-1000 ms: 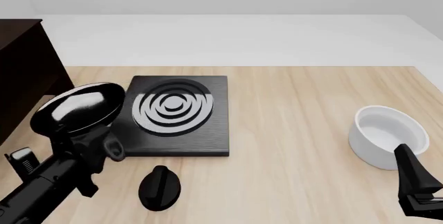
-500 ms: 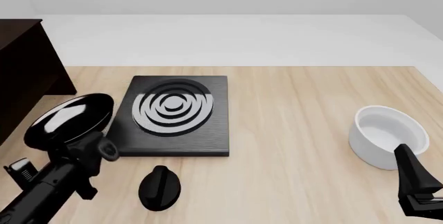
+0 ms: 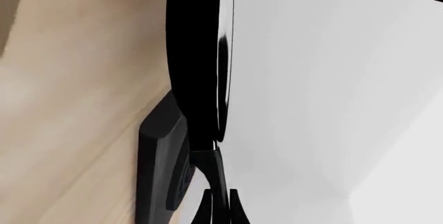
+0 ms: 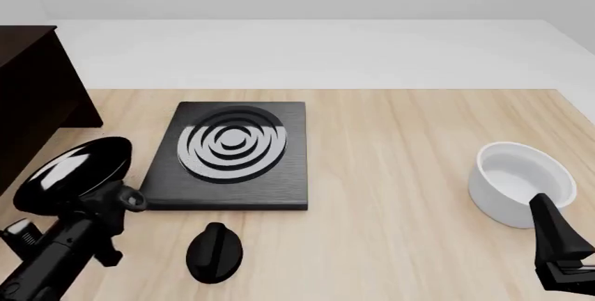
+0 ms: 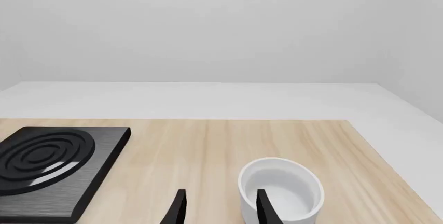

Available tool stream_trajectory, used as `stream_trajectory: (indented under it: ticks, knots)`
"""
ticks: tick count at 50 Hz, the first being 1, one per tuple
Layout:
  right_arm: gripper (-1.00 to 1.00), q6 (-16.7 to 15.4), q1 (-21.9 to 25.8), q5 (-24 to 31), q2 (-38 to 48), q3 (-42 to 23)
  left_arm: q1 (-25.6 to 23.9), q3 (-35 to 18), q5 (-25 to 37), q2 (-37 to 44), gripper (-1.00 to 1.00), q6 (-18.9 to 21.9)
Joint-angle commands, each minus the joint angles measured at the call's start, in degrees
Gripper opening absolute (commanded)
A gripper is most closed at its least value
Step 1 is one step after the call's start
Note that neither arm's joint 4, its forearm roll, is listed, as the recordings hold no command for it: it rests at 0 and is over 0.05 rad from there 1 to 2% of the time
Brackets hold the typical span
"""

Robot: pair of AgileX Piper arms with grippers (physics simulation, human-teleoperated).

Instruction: Put the frying pan under the cabinet shelf.

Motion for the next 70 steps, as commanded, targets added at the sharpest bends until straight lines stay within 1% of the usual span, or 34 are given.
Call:
stream_trajectory:
  ticks: [1, 3, 8, 11, 13, 17, 19, 20, 25, 29, 31, 33, 34, 35, 36, 38, 43, 44, 46, 47, 49, 50, 51, 52, 53, 54, 55, 56, 58, 59, 61, 64, 69, 70]
  knots:
    - [1.00, 0.0, 0.0, 0.1, -0.2, 0.0, 1.9, 0.0, -1.9, 1.6, -1.00, -0.2]
    - [1.00, 0.0, 0.0, 0.1, -0.2, 0.0, 4.7, 0.0, -1.9, 1.7, -1.00, -0.6]
    - [1.00, 0.0, 0.0, -0.1, 0.1, 0.0, 5.7, -0.1, -1.9, 1.9, -1.00, -1.0]
    - [1.00, 0.0, 0.0, 0.1, -0.2, 0.0, 5.4, -0.5, -1.9, 2.7, -1.00, -2.4]
    - [1.00, 0.0, 0.0, -0.1, 0.1, 0.0, 6.1, -0.7, -1.9, 3.0, -1.00, -1.8]
    - [1.00, 0.0, 0.0, 0.1, -0.2, 0.0, 5.9, -2.0, -1.9, 5.2, -1.00, -2.9]
    - [1.00, 0.0, 0.0, 0.2, -0.2, 0.0, 6.3, -2.5, -1.9, 5.5, -1.00, -2.4]
    - [1.00, 0.0, 0.0, 0.2, -0.2, 0.0, 5.9, -3.0, -1.9, 6.7, -1.00, -3.1]
    - [1.00, 0.0, 0.0, 0.1, -0.2, 0.0, 6.4, -4.8, -1.9, 9.7, -1.00, -3.4]
    - [1.00, 0.0, 0.0, -0.1, 0.1, 0.0, 7.4, -6.9, -1.9, 11.8, -1.00, -2.9]
    - [1.00, 0.0, 0.0, 0.1, -0.2, 0.0, 7.5, -8.4, -1.9, 14.7, -1.00, -3.3]
    - [1.00, 0.0, 0.0, 0.1, -0.2, 0.0, 8.6, -8.7, -1.9, 14.7, -1.00, -2.3]
    - [1.00, 0.0, 0.0, -0.1, 0.1, 0.0, 7.8, -9.8, -1.9, 17.5, -1.00, -3.4]
    - [1.00, 0.0, 0.0, 0.1, -0.2, 0.0, 9.3, -10.5, -1.9, 17.3, -1.00, -2.2]
    - [1.00, 0.0, 0.0, 0.1, -0.1, 0.0, 9.4, -10.8, -1.9, 19.2, -1.00, -2.2]
    - [1.00, 0.0, 0.0, -0.1, 0.1, 0.0, 9.5, -11.2, -1.9, 18.8, -1.00, -2.4]
    - [1.00, 0.0, 0.0, 0.1, -0.2, 0.0, 11.2, -12.8, -1.9, 21.4, -1.00, -1.9]
    - [1.00, 0.0, 0.0, -0.1, 0.1, 0.0, 12.2, -12.9, -1.9, 22.0, -1.00, -0.8]
    - [1.00, 0.0, 0.0, -0.1, 0.1, 0.0, 12.0, -13.4, -1.9, 22.4, -1.00, -1.5]
    - [1.00, 0.0, 0.0, 0.1, -0.2, 0.0, 13.0, -13.5, -1.9, 23.1, -1.00, -0.6]
    - [1.00, 0.0, 0.0, -0.1, 0.2, 0.0, 13.2, -14.1, -1.9, 23.5, -1.00, -0.7]
    - [1.00, 0.0, 0.0, 0.1, -0.2, 0.0, 15.0, -14.3, -1.9, 24.0, -1.00, 0.7]
    - [1.00, 0.0, 0.0, -0.1, 0.1, 0.0, 13.8, -15.0, -1.9, 25.5, -1.00, -0.9]
    - [1.00, 0.0, 0.0, 0.1, -0.2, 0.0, 13.8, -15.0, -1.9, 25.5, -1.00, -0.9]
    - [1.00, 0.0, 0.0, 0.2, -0.2, 0.0, 15.0, -14.6, -1.9, 24.5, -1.00, 0.8]
    - [1.00, 0.0, 0.0, -0.1, 0.1, 0.0, 14.3, -15.2, -1.9, 25.8, -1.00, -0.7]
    - [1.00, 0.0, 0.0, 0.1, -0.2, 0.0, 14.3, -15.2, -1.9, 25.8, -1.00, -0.7]
    - [1.00, 0.0, 0.0, -0.1, 0.1, 0.0, 15.3, -14.9, -1.9, 25.3, -1.00, 0.5]
    - [1.00, 0.0, 0.0, 0.1, -0.2, 0.0, 14.9, -15.4, -1.9, 26.6, -1.00, -0.5]
    - [1.00, 0.0, 0.0, -0.1, 0.1, 0.0, 16.2, -15.3, -1.9, 26.2, -1.00, 0.9]
    - [1.00, 0.0, 0.0, 0.1, -0.2, 0.0, 15.9, -15.7, -1.9, 27.2, -1.00, 0.2]
    - [1.00, 0.0, 0.0, 0.1, -0.2, 0.0, 17.9, -16.1, -1.9, 27.6, -1.00, 1.1]
    - [1.00, 0.0, 0.0, -0.1, 0.1, 0.0, 18.7, -16.1, -1.9, 28.3, -1.00, 1.5]
    - [1.00, 0.0, 0.0, 0.1, -0.2, 0.0, 19.7, -16.3, -1.9, 28.2, -1.00, 2.0]
